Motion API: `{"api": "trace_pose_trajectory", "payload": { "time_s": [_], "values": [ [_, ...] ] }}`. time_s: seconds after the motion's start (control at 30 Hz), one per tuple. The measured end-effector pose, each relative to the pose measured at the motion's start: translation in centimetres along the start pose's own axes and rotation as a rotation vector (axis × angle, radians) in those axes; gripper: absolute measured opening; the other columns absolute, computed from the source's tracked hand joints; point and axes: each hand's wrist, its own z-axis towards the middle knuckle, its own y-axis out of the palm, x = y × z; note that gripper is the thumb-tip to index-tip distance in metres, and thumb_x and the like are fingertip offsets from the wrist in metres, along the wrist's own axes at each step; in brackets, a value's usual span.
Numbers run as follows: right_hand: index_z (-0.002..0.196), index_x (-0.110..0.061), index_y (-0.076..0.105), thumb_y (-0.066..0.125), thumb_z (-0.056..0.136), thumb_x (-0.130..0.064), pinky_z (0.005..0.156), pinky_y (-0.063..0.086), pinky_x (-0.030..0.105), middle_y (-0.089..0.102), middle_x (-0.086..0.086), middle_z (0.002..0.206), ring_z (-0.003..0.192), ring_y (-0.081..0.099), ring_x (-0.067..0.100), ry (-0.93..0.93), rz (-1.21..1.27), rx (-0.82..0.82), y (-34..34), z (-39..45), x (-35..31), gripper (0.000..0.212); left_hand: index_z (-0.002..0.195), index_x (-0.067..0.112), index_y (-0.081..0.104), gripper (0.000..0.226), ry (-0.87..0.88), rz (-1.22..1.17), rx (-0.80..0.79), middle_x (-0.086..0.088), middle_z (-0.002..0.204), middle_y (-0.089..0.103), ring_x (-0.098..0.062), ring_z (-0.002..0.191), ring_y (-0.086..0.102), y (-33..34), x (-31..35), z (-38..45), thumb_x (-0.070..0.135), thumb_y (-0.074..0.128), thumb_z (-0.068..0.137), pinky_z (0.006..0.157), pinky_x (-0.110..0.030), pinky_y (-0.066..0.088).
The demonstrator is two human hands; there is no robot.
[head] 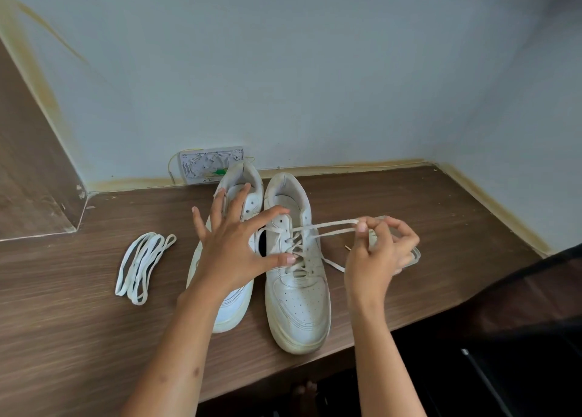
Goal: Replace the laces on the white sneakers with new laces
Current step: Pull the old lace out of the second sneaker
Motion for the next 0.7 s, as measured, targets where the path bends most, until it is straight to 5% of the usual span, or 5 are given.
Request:
{"api": "trace_pose_trajectory", "payload": {
  "time_s": [0.1, 0.2, 0.3, 0.43, 0.7],
  "values": [
    [0.09, -0.02, 0.063, 0.054, 0.098, -0.012, 0.098, 0.039, 0.057, 0.031, -0.007, 0.126, 0.1, 0.023, 0.001, -0.028, 0.018, -0.017, 0.1, -0.6, 0.1, 0.014, 0.129, 0.07, 0.036, 0.083, 0.001, -0.004, 0.005, 0.014, 0.162, 0.004, -0.018, 0.148, -0.017, 0.0, 0.0, 0.0, 0.097, 0.043, 0.051, 0.112, -0.063, -0.017],
    [0.106, -0.026, 0.062, 0.054, 0.099, -0.017, 0.096, 0.04, 0.052, 0.033, -0.003, 0.135, 0.109, 0.028, 0.009, -0.187, 0.017, -0.032, 0.4, -1.6, -1.0, 0.014, 0.129, 0.07, 0.035, 0.084, -0.006, -0.009, 0.004, 0.015, 0.162, 0.004, -0.016, 0.148, -0.017, 0.0, 0.0, 0.0, 0.097, 0.043, 0.05, 0.112, -0.061, -0.019],
    [0.11, -0.035, 0.066, 0.061, 0.096, -0.022, 0.102, 0.032, 0.039, 0.028, -0.002, 0.145, 0.124, 0.027, 0.02, -0.316, -0.093, -0.228, 0.8, -2.0, -1.5, 0.02, 0.129, 0.071, 0.033, 0.086, -0.01, -0.012, -0.002, 0.017, 0.161, 0.002, -0.014, 0.147, -0.018, 0.0, 0.1, 0.0, 0.098, 0.041, 0.048, 0.112, -0.059, -0.02],
    [0.117, -0.038, 0.063, 0.06, 0.097, -0.033, 0.106, 0.027, 0.048, 0.024, 0.002, 0.153, 0.134, 0.021, 0.028, -0.414, -0.295, -0.411, 1.8, -2.9, -0.7, 0.021, 0.13, 0.072, 0.032, 0.084, -0.008, -0.01, 0.009, 0.016, 0.161, 0.004, -0.016, 0.148, -0.017, 0.1, 0.1, 0.1, 0.097, 0.046, 0.051, 0.113, -0.06, -0.017],
    [0.093, -0.037, 0.072, 0.074, 0.086, -0.018, 0.104, 0.028, 0.05, 0.04, 0.002, 0.147, 0.131, 0.029, 0.03, -0.422, -0.301, -0.317, 2.0, -2.5, -0.6, 0.02, 0.129, 0.07, 0.038, 0.082, -0.001, -0.022, 0.014, 0.014, 0.162, 0.006, -0.017, 0.149, -0.017, 0.1, 0.1, 0.0, 0.095, 0.053, 0.052, 0.113, -0.061, -0.017]
  ]
}}
